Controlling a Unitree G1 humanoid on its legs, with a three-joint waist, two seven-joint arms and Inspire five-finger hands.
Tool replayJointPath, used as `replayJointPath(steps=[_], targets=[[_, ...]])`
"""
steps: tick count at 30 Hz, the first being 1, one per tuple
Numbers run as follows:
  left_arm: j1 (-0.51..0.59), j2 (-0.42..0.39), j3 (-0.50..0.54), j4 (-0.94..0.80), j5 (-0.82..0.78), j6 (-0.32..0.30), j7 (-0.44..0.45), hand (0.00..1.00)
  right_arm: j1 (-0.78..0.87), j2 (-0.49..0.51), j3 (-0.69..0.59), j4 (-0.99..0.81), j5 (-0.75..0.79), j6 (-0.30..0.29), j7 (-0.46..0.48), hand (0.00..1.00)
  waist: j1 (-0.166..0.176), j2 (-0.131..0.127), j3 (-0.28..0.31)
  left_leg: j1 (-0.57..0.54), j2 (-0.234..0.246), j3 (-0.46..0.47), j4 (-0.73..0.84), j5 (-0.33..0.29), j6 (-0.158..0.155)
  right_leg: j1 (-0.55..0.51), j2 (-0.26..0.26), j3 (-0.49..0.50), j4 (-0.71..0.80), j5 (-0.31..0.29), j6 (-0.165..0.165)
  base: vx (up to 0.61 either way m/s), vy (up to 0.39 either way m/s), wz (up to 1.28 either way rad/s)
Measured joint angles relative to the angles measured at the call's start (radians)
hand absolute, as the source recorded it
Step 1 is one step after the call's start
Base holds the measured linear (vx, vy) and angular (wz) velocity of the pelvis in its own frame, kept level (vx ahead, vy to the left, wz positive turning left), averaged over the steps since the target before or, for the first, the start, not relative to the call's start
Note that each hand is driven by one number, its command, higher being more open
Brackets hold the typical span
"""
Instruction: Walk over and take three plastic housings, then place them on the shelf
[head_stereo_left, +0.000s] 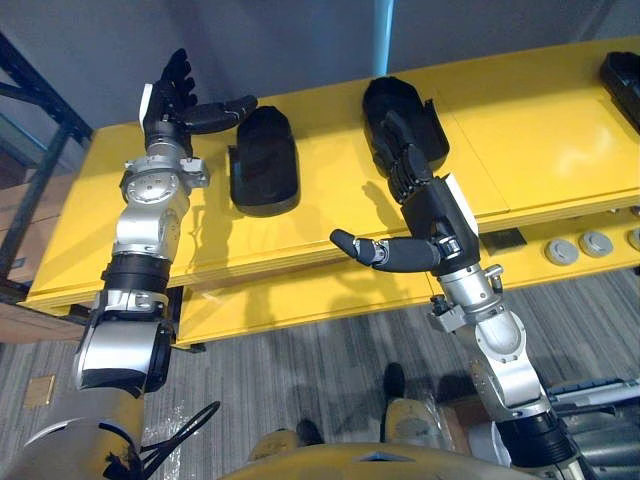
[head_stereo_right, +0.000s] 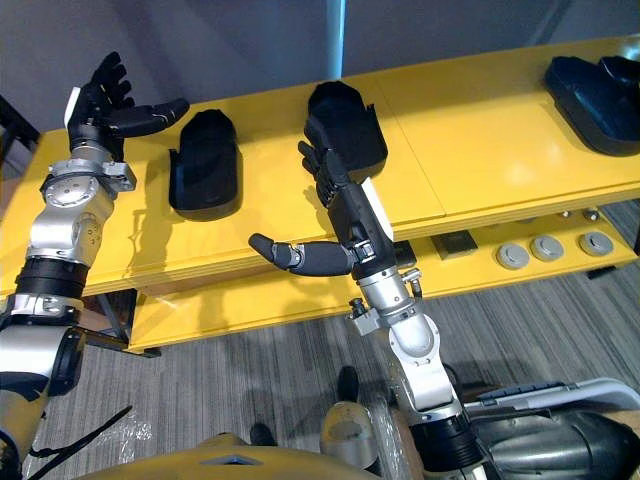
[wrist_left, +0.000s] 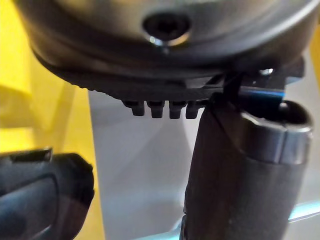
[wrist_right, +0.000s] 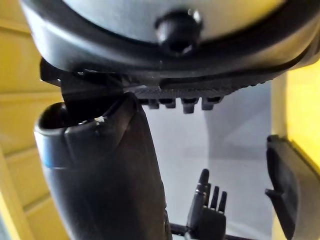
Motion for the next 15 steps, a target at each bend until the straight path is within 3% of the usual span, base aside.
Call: replayJointPath(steps=[3,9,11,15], targets=[[0.042,0.018,0.003,-0.029,0.06,-0.001,0.02,1.0,-0.025,-0.004,0.006,0.006,-0.008,0.002,-0.014,1.0,0.014,-0.001,-0.02,-0.001,0.0,-0.016,0.004,-0.002,-0.003,0.014,-0.004,-0.019,0.0,-0.003,-0.003,-0.07,-0.015,0.17],[0.21,0.011,0.077,-0.223,0.163,-0.029,0.161,1.0,-0.065,-0.007,0.054,0.048,-0.039,0.022,0.003,1.0,0.037,-0.025,-0.06,-0.012,0.005,-0.05,0.005,0.007,-0.01,0.024,-0.006,-0.061,-0.001,-0.008,-0.009,-0.03,-0.019,0.15],[0.274,-0.015,0.124,-0.342,0.161,-0.053,0.184,1.0,-0.079,-0.006,0.073,0.079,-0.074,0.032,0.004,1.0,0.048,-0.035,-0.066,-0.02,0.006,-0.066,0.004,0.013,-0.011,0.025,-0.007,-0.078,-0.001,-0.008,-0.009,-0.01,-0.015,0.26],[0.487,-0.149,0.175,-0.661,0.162,-0.146,0.227,1.0,-0.102,-0.007,0.136,0.157,-0.316,0.033,-0.064,1.0,0.093,-0.046,-0.08,-0.029,0.006,-0.1,0.004,0.016,-0.01,0.037,-0.008,-0.115,-0.001,-0.01,-0.012,0.01,0.006,0.28]])
